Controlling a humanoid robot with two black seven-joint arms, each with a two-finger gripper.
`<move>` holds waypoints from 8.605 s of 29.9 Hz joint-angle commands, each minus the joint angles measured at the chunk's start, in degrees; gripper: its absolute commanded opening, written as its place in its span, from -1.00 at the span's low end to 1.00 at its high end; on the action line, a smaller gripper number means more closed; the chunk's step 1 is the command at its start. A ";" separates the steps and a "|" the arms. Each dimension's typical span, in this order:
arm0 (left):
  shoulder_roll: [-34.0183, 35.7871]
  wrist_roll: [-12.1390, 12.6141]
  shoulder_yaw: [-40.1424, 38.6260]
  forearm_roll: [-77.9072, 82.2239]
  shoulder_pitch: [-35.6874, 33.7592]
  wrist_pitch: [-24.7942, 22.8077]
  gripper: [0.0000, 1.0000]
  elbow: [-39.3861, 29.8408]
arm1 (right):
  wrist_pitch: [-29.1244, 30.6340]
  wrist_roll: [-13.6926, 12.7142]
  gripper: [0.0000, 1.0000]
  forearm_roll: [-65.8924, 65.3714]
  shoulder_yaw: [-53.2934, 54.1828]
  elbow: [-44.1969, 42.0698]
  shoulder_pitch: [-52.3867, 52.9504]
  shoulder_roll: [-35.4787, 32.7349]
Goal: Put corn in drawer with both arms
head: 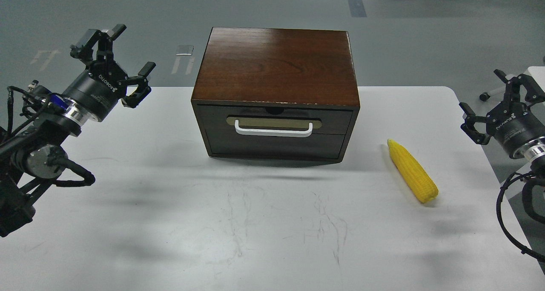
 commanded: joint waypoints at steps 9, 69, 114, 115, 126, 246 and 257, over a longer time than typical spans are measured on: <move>0.68 -0.13 -0.52 -0.03 0.25 -0.54 0.97 -0.32 | 0.00 0.00 1.00 -0.02 0.05 0.01 0.01 -0.03; -12.32 -0.71 27.43 115.30 -35.78 -4.28 0.97 -19.76 | 0.00 0.00 1.00 -0.72 -0.39 -0.60 0.36 -1.08; -16.28 -0.71 30.77 115.30 -34.82 -4.28 0.97 -12.72 | 0.00 0.00 1.00 -0.72 -0.39 -0.69 0.01 -0.99; -16.55 -0.71 30.86 115.30 -34.82 -4.28 0.97 -12.63 | 0.00 0.00 1.00 -0.72 -0.39 -0.69 0.01 -0.99; -17.16 -0.71 31.92 115.30 -34.90 -4.28 0.97 -11.66 | 0.00 0.00 1.00 -0.72 -0.30 -0.69 0.01 -0.99; -3.10 -0.71 -8.16 6.92 -1.42 10.54 0.96 -10.17 | 0.00 0.00 1.00 -79.49 -1.09 14.16 12.21 -17.43; -3.10 -0.71 -8.16 7.00 -1.33 10.54 0.96 -10.69 | 0.00 0.00 1.00 -102.76 -14.69 10.92 20.99 -10.15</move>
